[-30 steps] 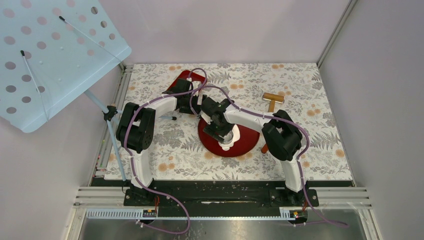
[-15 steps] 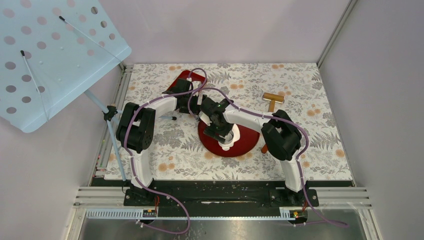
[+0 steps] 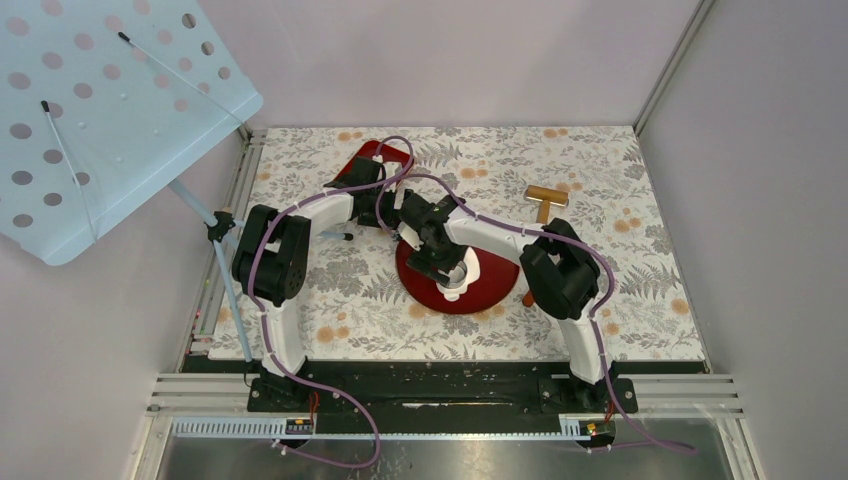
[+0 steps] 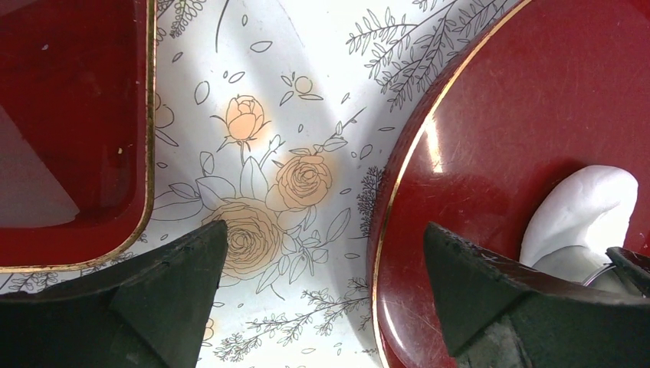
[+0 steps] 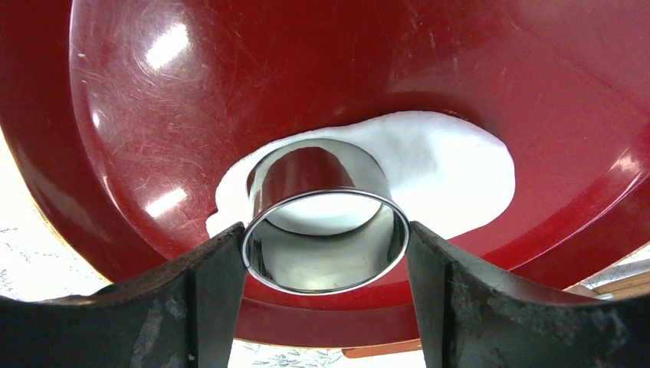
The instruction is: Roll out the dumpling wrappers from the dough
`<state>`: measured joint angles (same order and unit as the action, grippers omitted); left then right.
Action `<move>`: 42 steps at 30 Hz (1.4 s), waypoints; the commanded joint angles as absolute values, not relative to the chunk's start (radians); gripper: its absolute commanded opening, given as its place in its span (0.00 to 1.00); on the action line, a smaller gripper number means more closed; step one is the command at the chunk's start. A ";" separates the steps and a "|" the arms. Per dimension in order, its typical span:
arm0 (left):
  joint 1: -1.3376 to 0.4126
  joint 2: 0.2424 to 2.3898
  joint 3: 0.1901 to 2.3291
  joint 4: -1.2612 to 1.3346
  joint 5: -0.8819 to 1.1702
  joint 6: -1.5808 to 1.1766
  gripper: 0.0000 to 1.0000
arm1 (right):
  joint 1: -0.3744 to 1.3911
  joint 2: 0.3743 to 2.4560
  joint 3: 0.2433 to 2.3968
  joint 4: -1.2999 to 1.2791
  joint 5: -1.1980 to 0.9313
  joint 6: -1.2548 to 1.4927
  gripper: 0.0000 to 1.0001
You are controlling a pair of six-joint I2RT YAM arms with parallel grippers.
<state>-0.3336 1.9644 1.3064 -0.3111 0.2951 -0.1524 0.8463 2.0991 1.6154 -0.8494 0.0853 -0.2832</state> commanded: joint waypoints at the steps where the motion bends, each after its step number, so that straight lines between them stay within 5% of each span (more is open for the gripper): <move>1: -0.326 1.947 1.279 -0.347 0.282 -0.164 0.98 | 0.870 2.211 1.588 -0.910 -0.144 -0.218 0.49; 31: -0.327 1.950 1.281 -0.347 0.284 -0.166 0.96 | 0.897 2.237 1.631 -0.822 -0.109 -0.167 0.46; 42: -0.343 1.971 1.299 -0.390 0.270 -0.163 0.74 | 0.912 2.225 1.642 -0.774 -0.091 -0.164 0.44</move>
<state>-0.3302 1.9644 1.3037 -0.3233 0.2657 -0.1558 0.8547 2.1387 1.6772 -0.8989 0.0948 -0.2230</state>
